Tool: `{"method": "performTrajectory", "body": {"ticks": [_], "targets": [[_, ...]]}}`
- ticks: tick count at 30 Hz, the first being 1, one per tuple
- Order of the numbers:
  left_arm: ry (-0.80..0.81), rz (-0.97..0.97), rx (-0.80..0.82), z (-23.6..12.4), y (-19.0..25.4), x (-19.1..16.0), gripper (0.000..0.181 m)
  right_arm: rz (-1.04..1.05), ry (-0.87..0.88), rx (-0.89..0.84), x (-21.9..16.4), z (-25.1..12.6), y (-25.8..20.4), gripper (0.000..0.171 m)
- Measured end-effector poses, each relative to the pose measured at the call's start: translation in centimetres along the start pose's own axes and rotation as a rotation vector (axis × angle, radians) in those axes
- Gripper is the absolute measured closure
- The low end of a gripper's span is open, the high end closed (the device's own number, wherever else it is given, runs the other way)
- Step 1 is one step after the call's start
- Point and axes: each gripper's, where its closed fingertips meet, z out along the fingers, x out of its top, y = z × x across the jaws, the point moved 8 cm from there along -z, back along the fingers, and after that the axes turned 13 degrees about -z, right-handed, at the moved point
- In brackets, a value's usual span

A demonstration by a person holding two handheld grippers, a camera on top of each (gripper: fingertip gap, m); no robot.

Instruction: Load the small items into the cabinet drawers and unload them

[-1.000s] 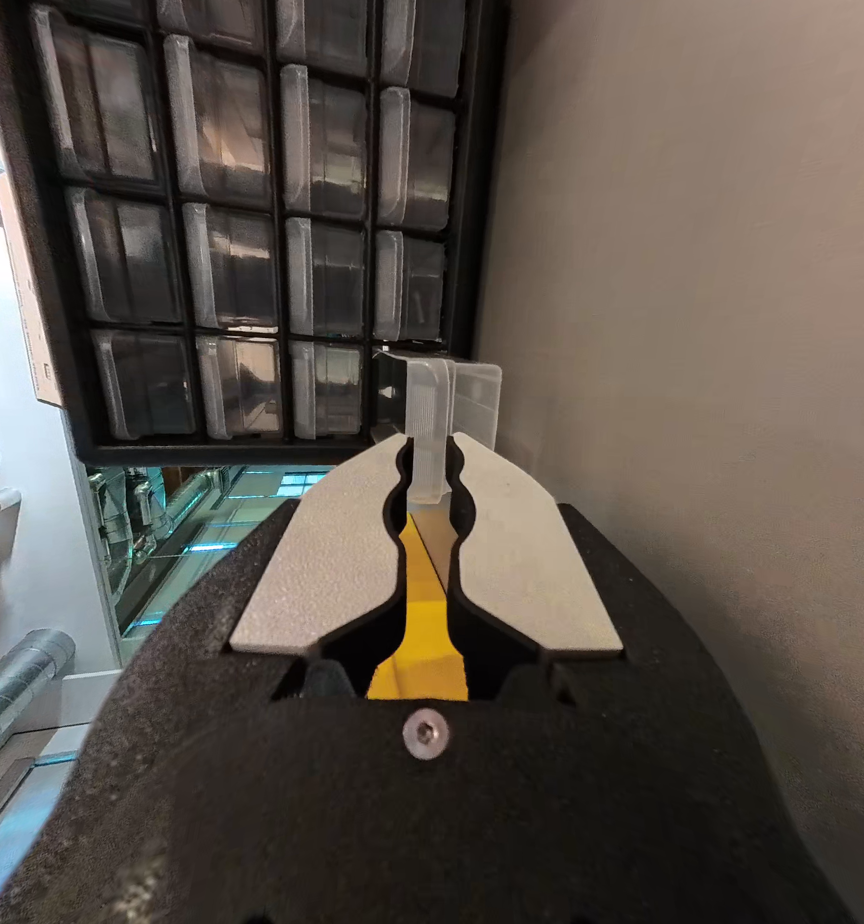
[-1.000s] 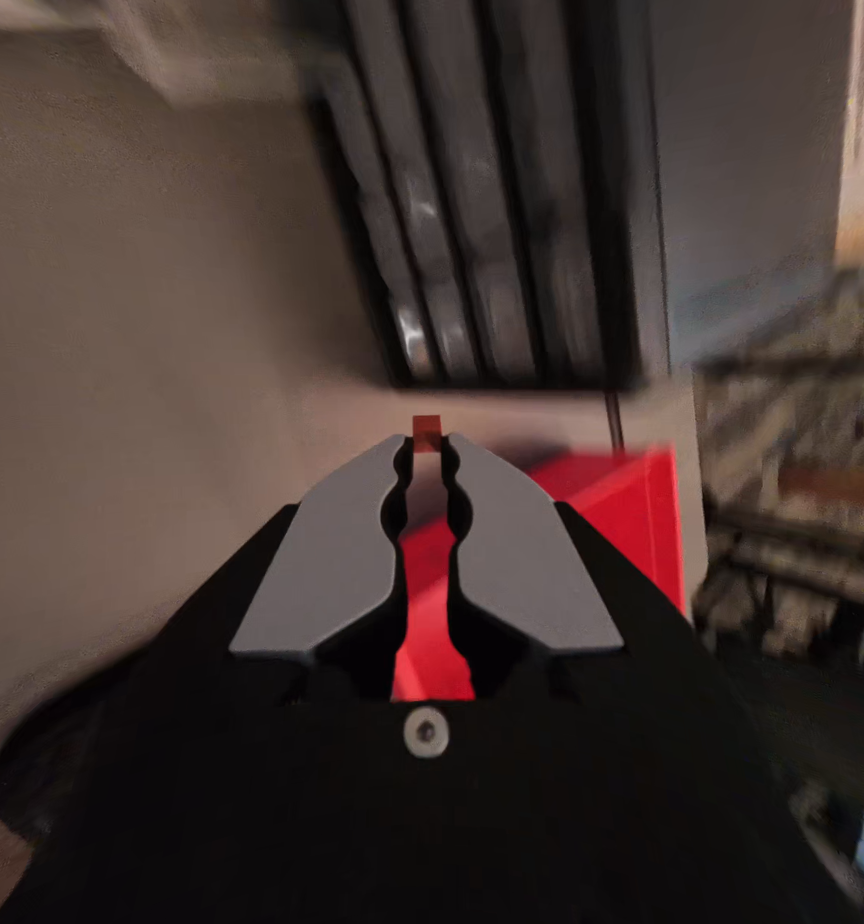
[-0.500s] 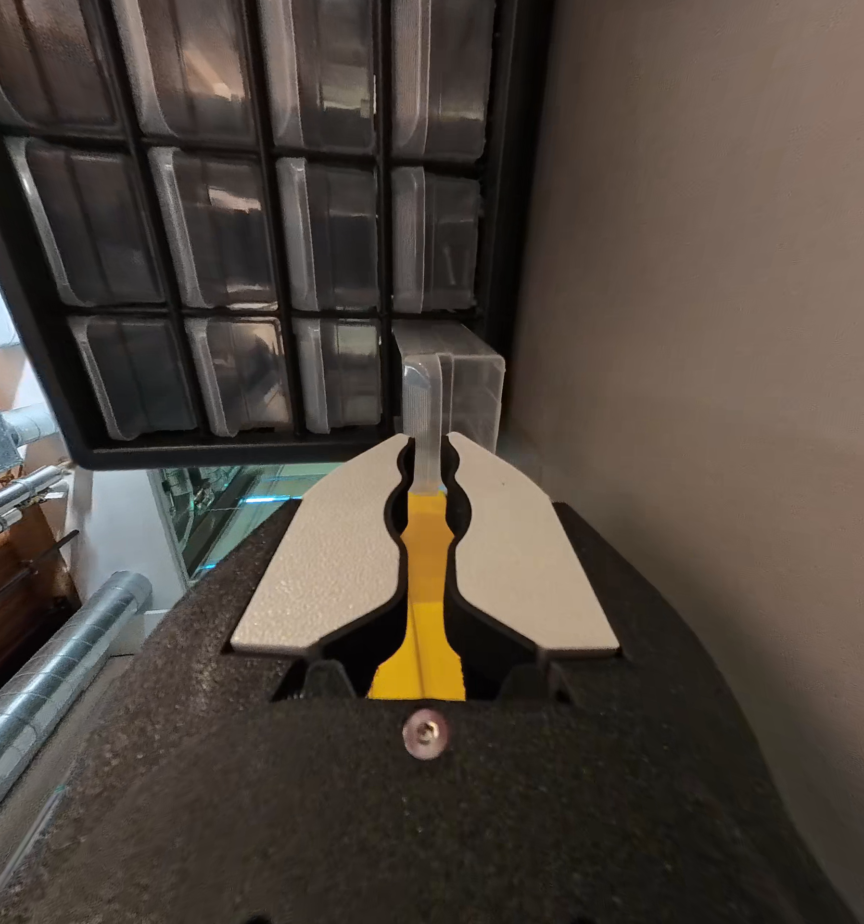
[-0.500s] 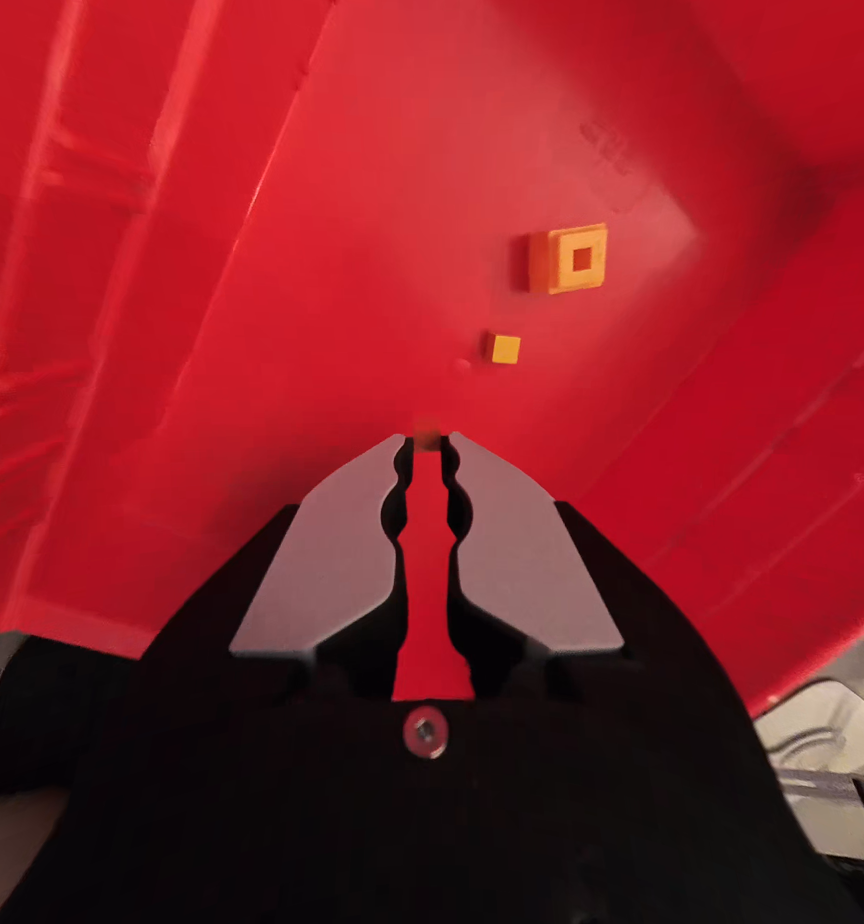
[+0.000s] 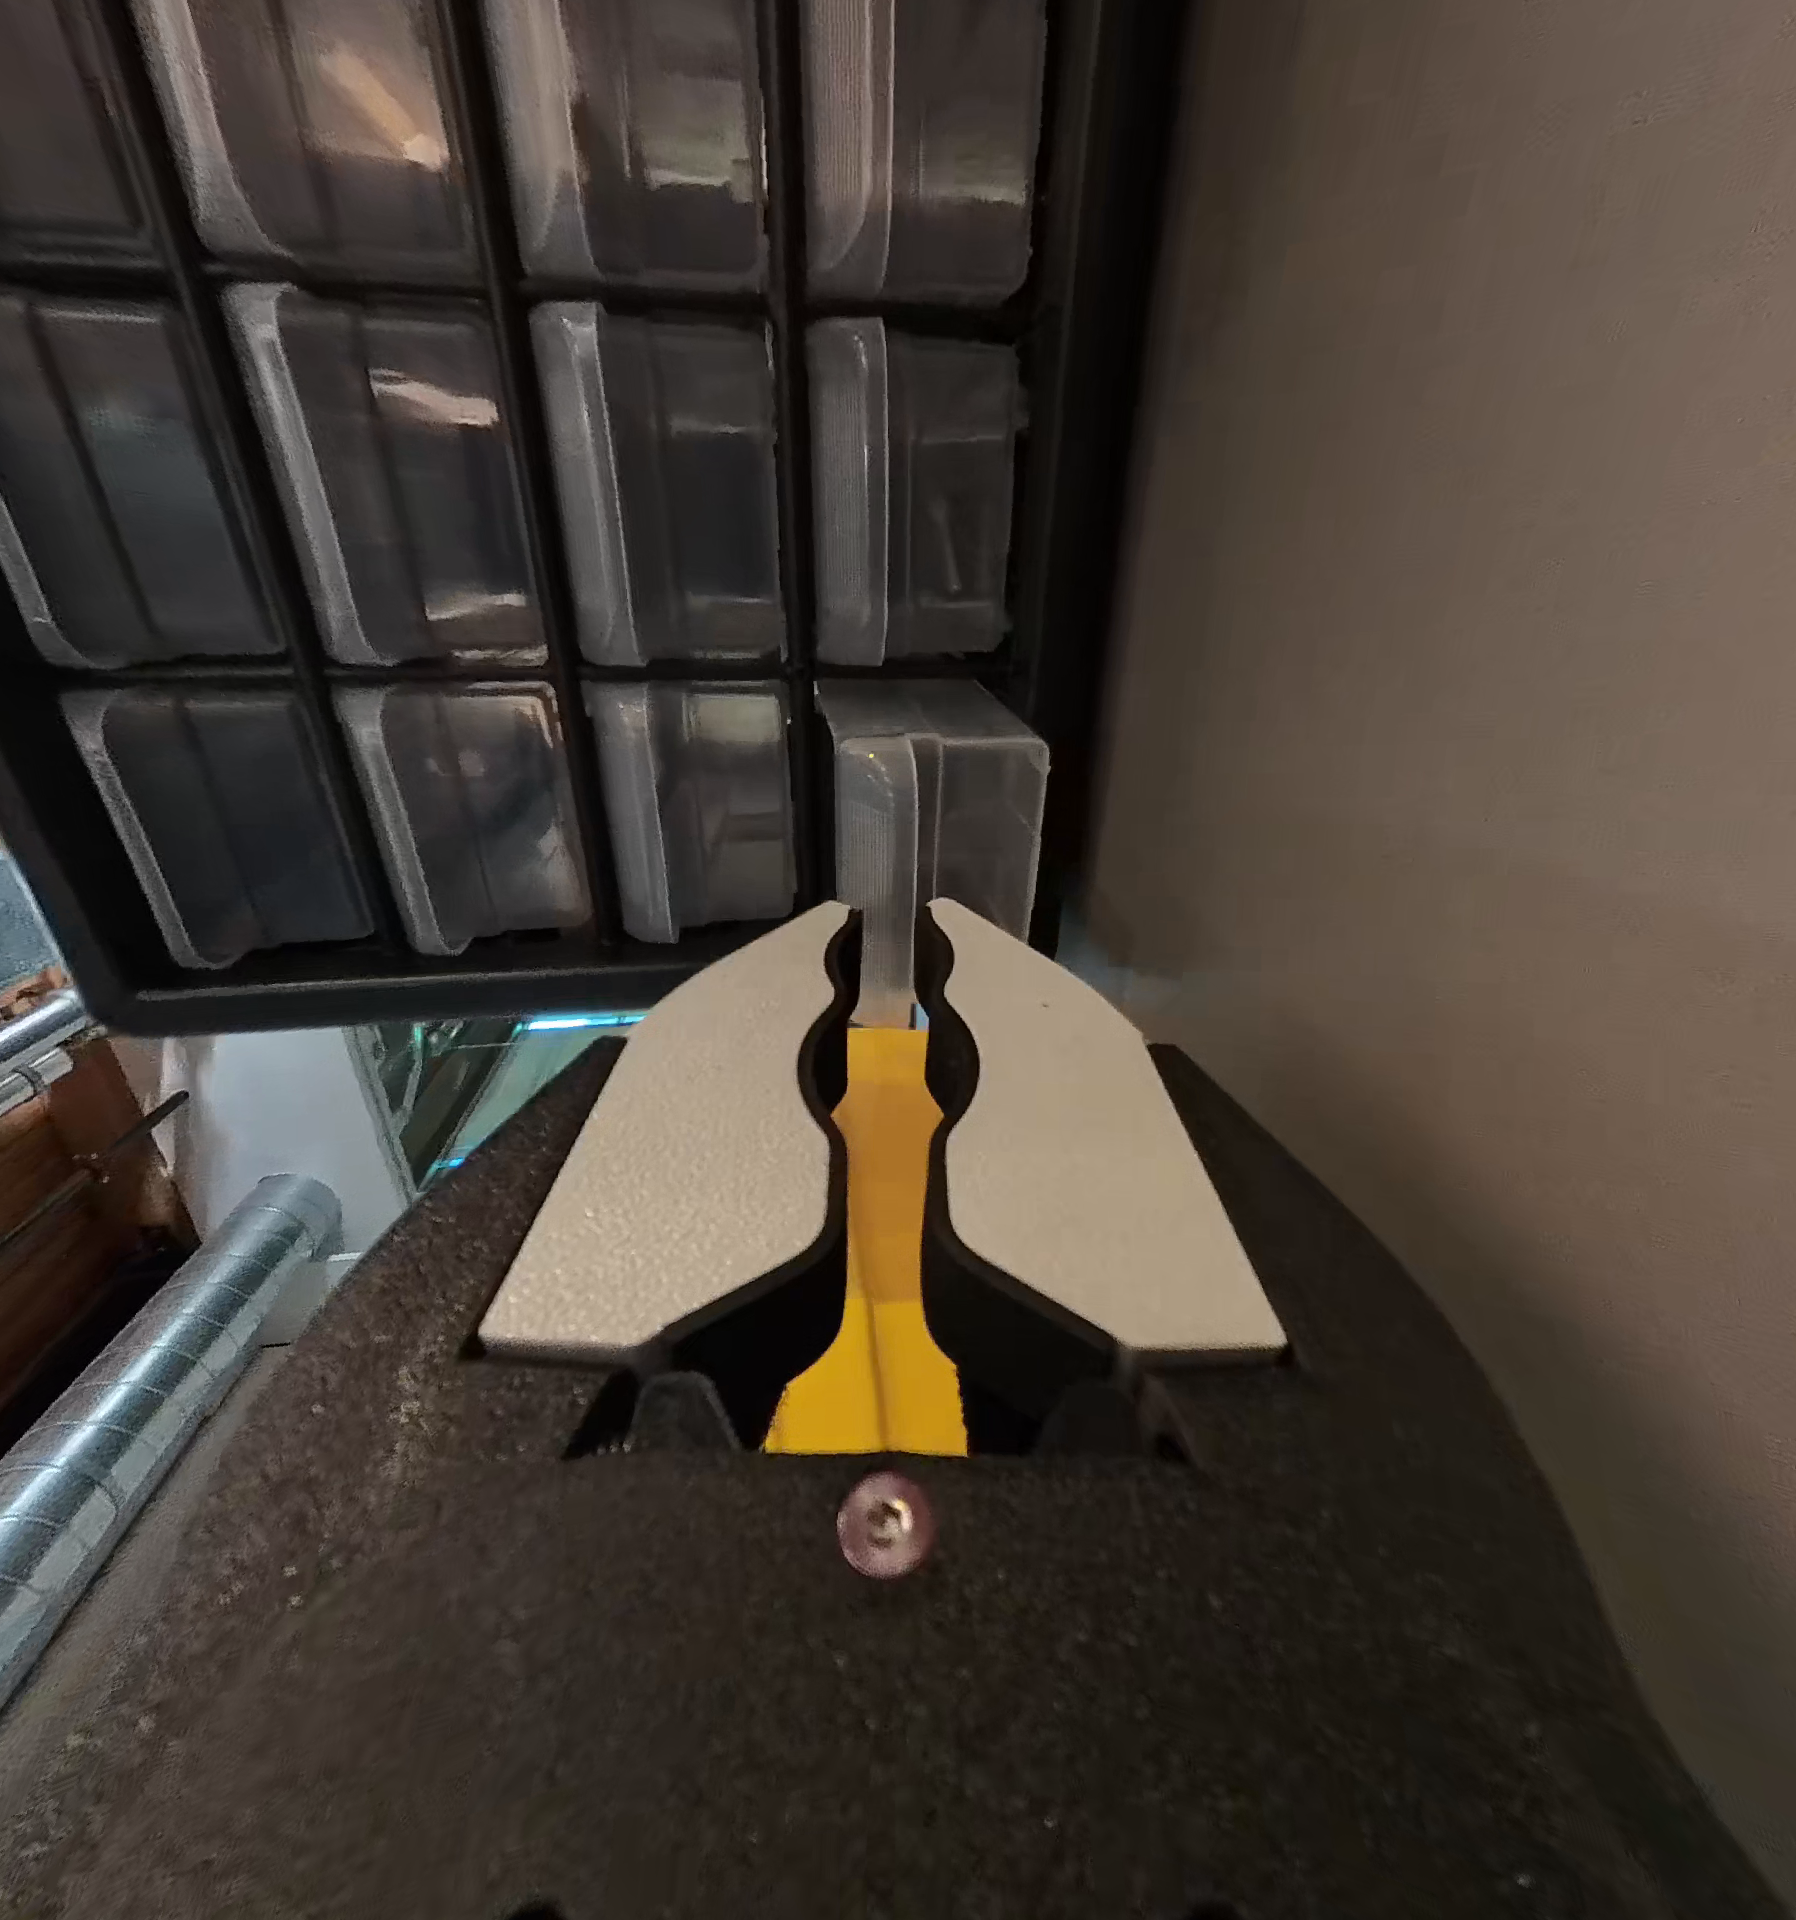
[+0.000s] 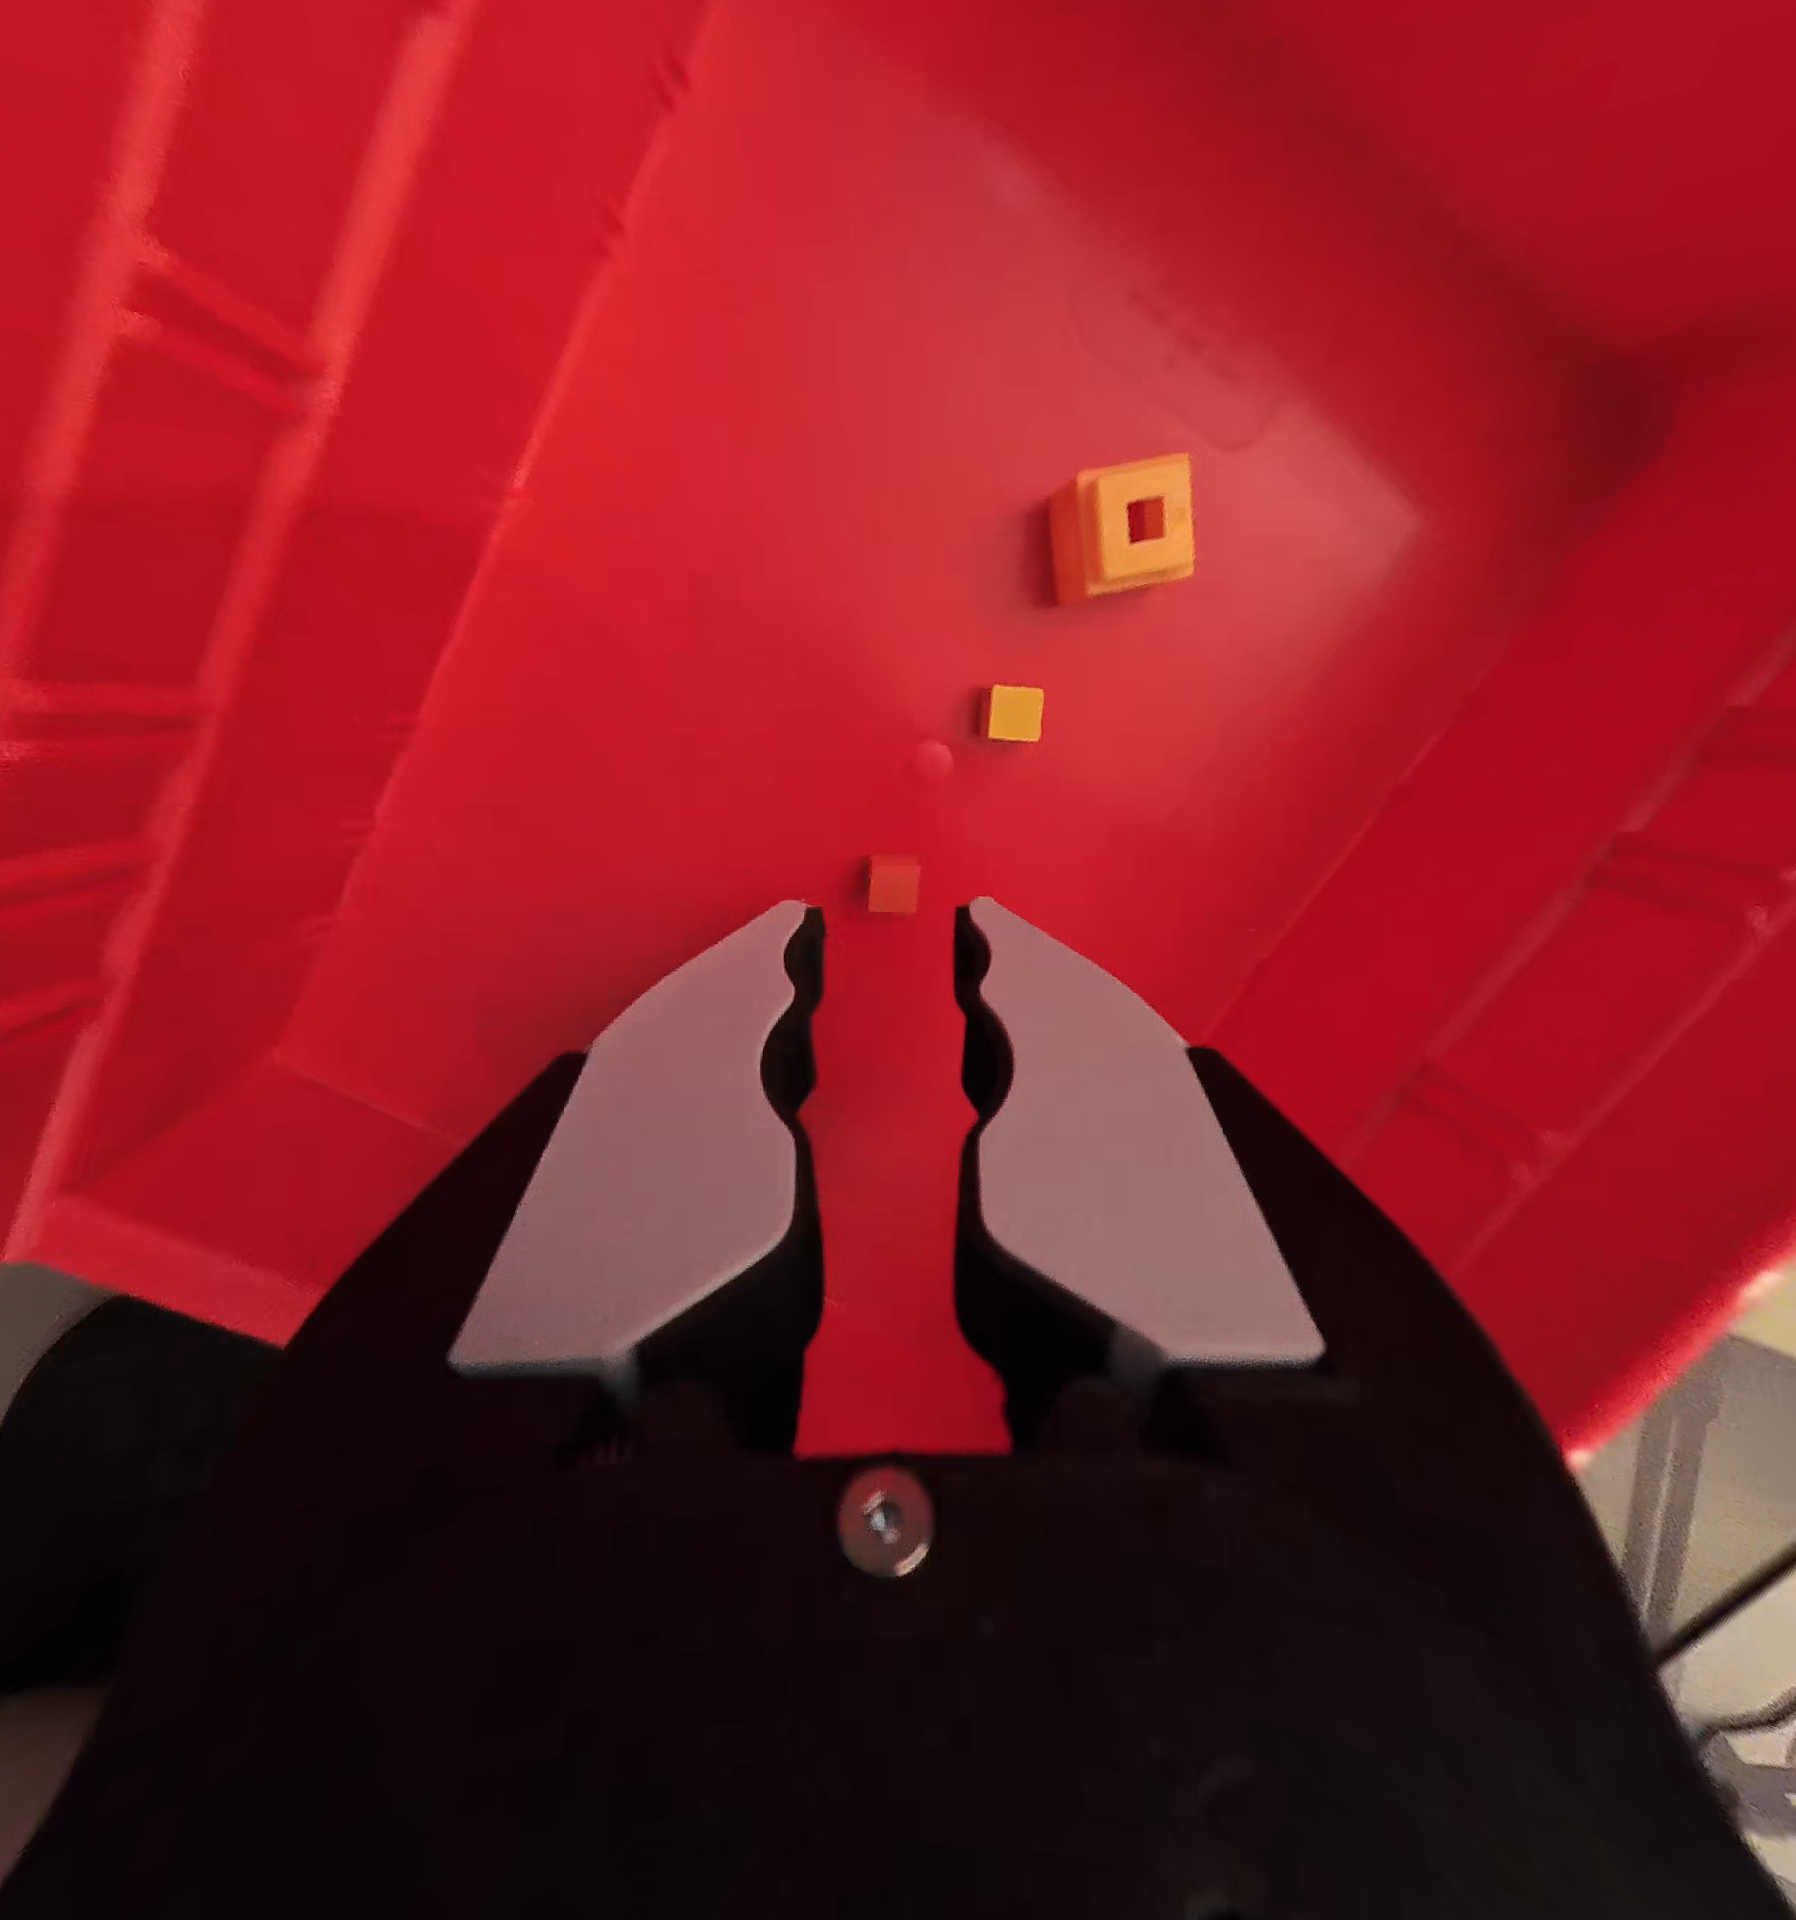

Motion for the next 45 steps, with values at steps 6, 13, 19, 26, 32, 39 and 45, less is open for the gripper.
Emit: {"method": "performTrajectory", "body": {"ticks": [6, 13, 19, 26, 32, 39, 45], "targets": [[-0.007, 0.025, 0.034, 1.7, 0.0, 0.1, 0.172, -0.082, 0.059, -0.034, 0.0, -2.6, -1.0, 0.146], [-0.045, 0.01, 0.041, 3.5, 0.0, 0.3, 0.169, -0.081, 0.088, -0.015, -0.2, -2.9, -1.0, 0.146], [-0.029, -0.071, 0.068, 3.2, -0.2, 1.0, 0.145, -0.046, 0.134, 0.012, -0.7, -2.6, -0.1, 0.147], [0.107, -0.024, 0.113, 2.6, 0.7, 5.4, 0.153, -0.028, 0.189, 0.007, -1.3, -3.6, 0.0, 0.147], [0.054, 0.005, 0.134, 4.8, 1.7, 6.2, 0.161, -0.046, 0.298, -0.048, -1.0, -6.0, -0.3, 0.147], [0.061, 0.029, 0.16, 4.3, 2.0, 6.3, 0.171, -0.067, 0.316, -0.122, -1.3, -8.2, -0.8, 0.149], [0.057, 0.022, 0.137, 1.7, 2.2, 6.7, 0.17, -0.112, 0.29, -0.16, -0.8, -9.2, -2.2, 0.149]]}}
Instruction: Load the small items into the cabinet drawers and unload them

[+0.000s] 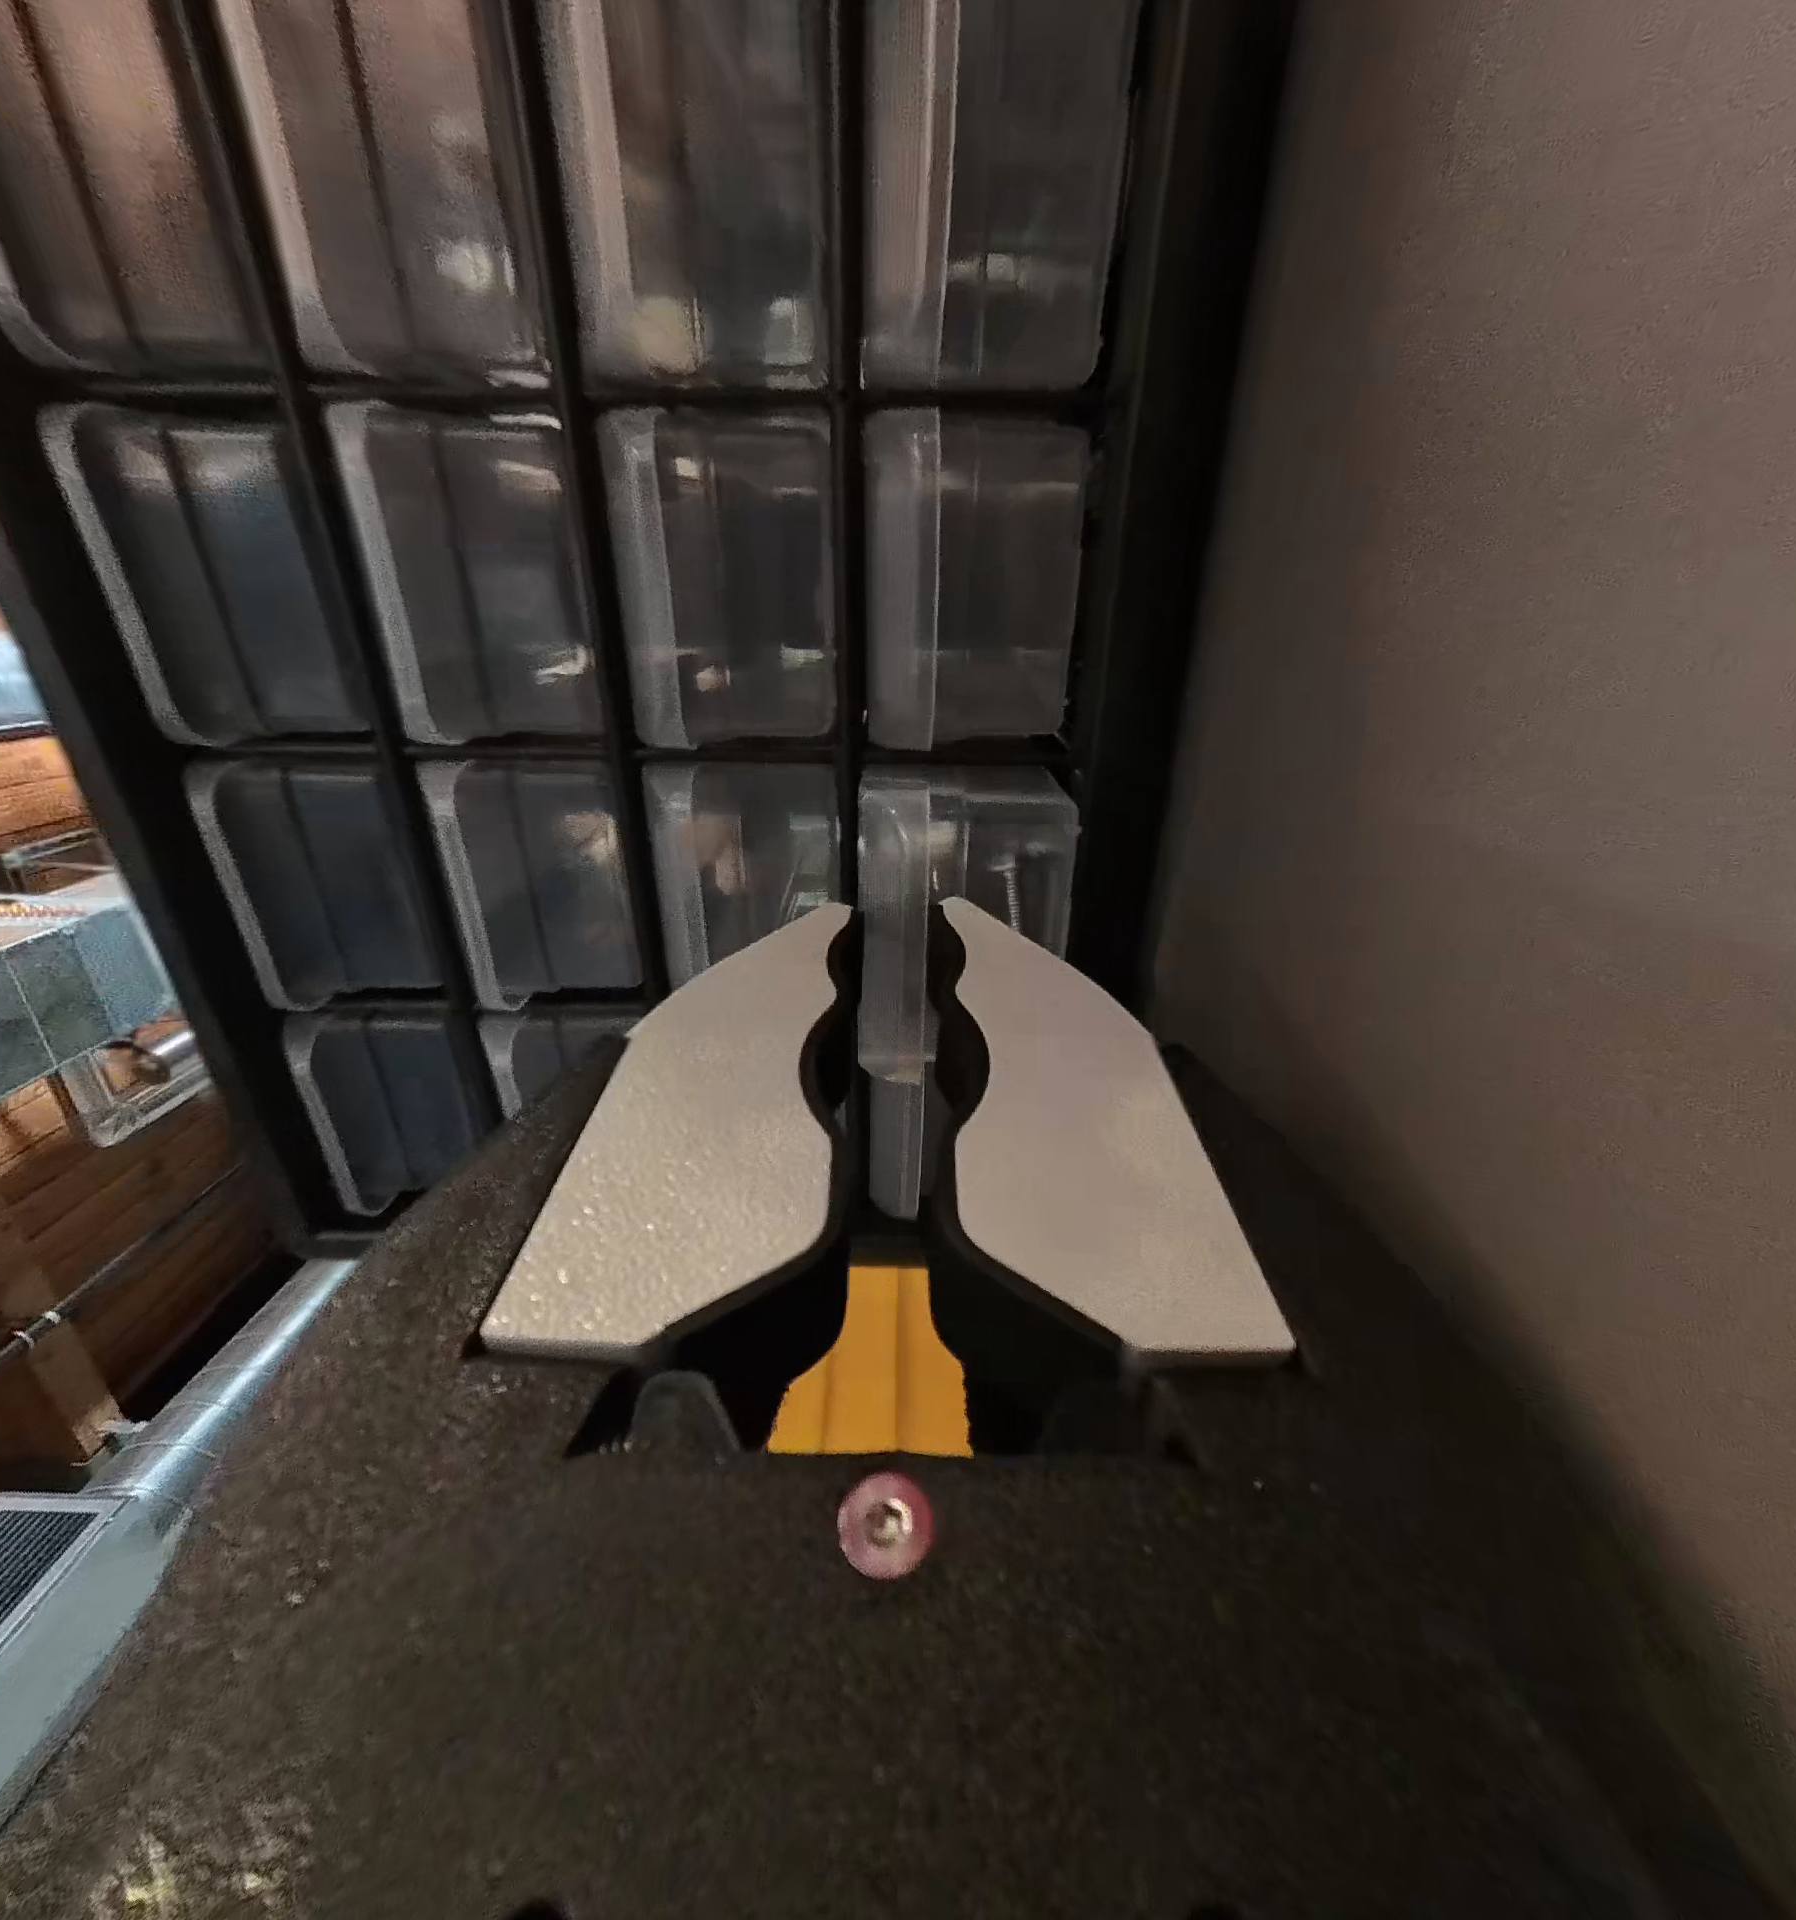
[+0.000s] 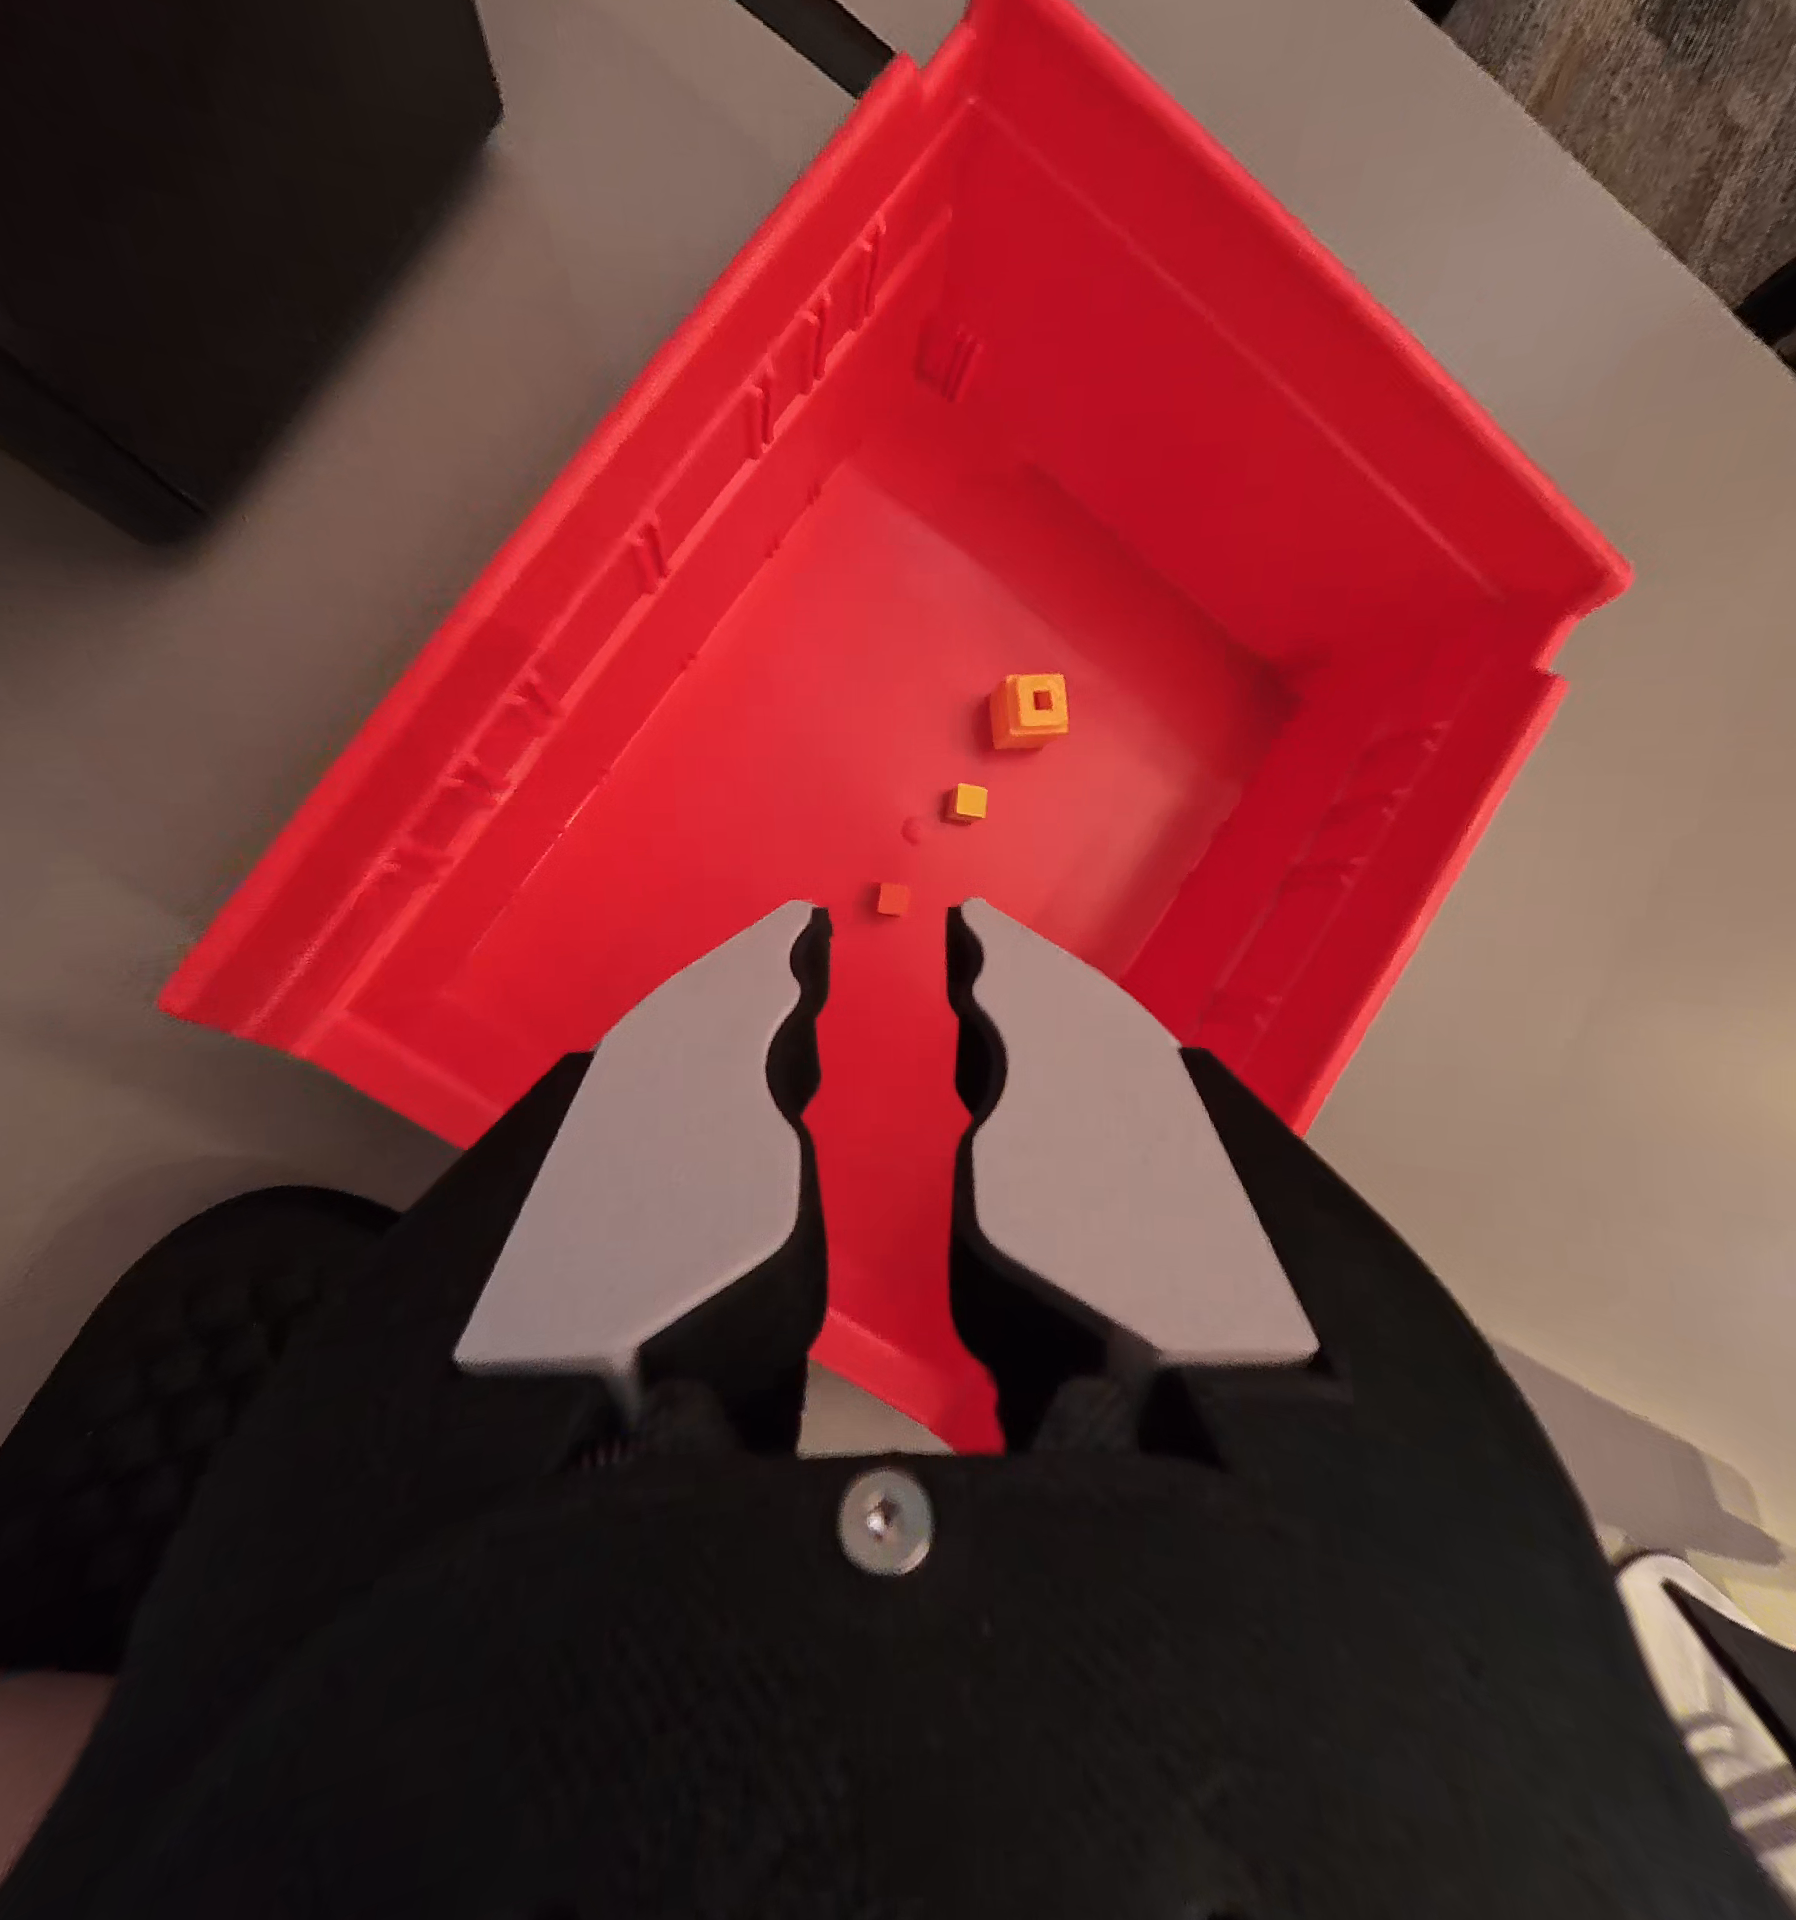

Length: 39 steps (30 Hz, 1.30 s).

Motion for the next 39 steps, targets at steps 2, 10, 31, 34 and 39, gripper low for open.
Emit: {"method": "performTrajectory", "body": {"ticks": [2, 10, 31, 34, 39], "targets": [[-0.001, 0.007, -0.008, -1.3, -0.1, 0.2, 0.17, -0.053, 0.028, 0.004, 1.3, -0.9, -1.1, 0.149], [0.017, -0.042, -0.016, -5.6, -0.2, 0.7, 0.17, -0.588, 0.291, 0.225, 11.3, -3.4, -13.4, 0.147], [0.036, -0.084, -0.048, -6.8, -0.5, 0.5, 0.17, -1.311, -0.066, 0.516, 21.9, 10.7, -29.8, 0.155], [0.038, -0.085, -0.055, -6.9, -0.5, 0.5, 0.17, -1.343, -0.125, 0.485, 22.1, 11.5, -30.1, 0.154], [0.037, -0.076, -0.085, -6.9, -0.2, 0.5, 0.169, -1.378, -0.206, 0.485, 22.2, 12.3, -30.8, 0.154]]}}
